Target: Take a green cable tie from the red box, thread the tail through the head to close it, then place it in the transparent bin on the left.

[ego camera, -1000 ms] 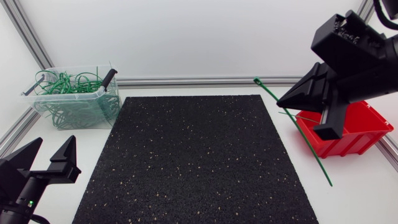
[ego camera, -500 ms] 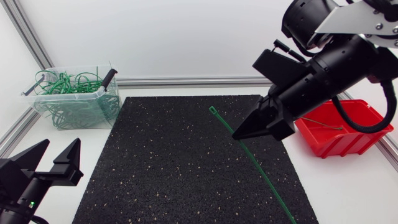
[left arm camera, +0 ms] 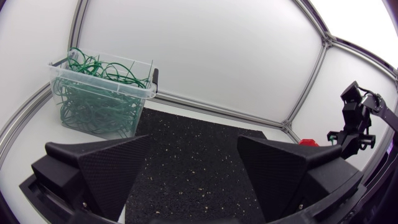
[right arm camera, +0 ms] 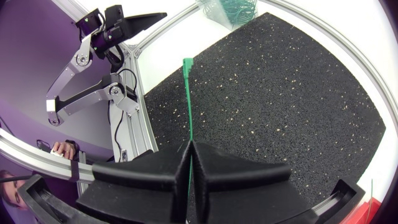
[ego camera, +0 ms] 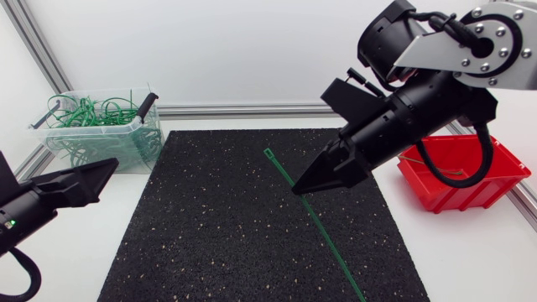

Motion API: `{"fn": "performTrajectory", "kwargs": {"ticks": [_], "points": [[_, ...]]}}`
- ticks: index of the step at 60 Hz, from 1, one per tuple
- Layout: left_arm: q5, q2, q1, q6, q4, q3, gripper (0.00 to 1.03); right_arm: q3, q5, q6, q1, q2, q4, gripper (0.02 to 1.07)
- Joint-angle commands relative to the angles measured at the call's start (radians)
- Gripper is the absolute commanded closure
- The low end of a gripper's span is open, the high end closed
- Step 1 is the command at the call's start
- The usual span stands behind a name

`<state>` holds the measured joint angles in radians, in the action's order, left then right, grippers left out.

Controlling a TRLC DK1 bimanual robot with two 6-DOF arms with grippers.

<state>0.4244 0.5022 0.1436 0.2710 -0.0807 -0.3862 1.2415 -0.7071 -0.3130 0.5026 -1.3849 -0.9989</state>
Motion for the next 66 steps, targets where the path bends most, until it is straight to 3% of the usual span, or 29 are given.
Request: {"fn": "performTrajectory", "kwargs": {"ticks": [1, 10, 18, 22, 27, 33, 40, 50, 55, 66], "points": [[0.053, 0.058, 0.024, 0.05, -0.011, -0.066, 0.04, -0.042, -0.019, 0.031, 0.005, -0.017, 0.017, 1.01], [0.125, 0.137, 0.011, 0.031, -0.03, -0.126, 0.04, -0.051, -0.066, 0.038, -0.013, -0.025, 0.029, 1.01], [0.208, 0.22, -0.033, 0.019, -0.024, -0.163, 0.28, -0.06, -0.138, 0.038, -0.021, -0.037, 0.045, 1.01], [0.237, 0.271, -0.079, 0.008, -0.014, -0.178, 0.28, -0.062, -0.177, 0.041, -0.032, -0.051, 0.048, 1.01], [0.249, 0.286, -0.108, 0.008, 0.045, -0.175, 0.27, -0.065, -0.218, 0.043, -0.05, -0.063, 0.066, 1.01], [0.32, 0.318, -0.127, 0.05, 0.056, -0.198, 0.03, -0.071, -0.261, 0.043, -0.065, -0.077, 0.083, 1.01], [0.37, 0.335, -0.2, 0.051, 0.064, -0.229, 0.03, -0.085, -0.282, 0.043, -0.068, -0.082, 0.108, 1.01], [0.381, 0.364, -0.378, 0.051, 0.081, -0.26, 0.03, -0.108, -0.335, 0.045, -0.059, -0.085, 0.138, 1.01], [0.381, 0.401, -0.476, 0.071, 0.139, -0.27, 0.03, -0.117, -0.362, 0.045, -0.061, -0.086, 0.152, 1.01], [0.381, 0.466, -0.575, 0.111, 0.182, -0.324, 0.03, -0.131, -0.437, 0.045, -0.081, -0.077, 0.171, 1.01]]}}
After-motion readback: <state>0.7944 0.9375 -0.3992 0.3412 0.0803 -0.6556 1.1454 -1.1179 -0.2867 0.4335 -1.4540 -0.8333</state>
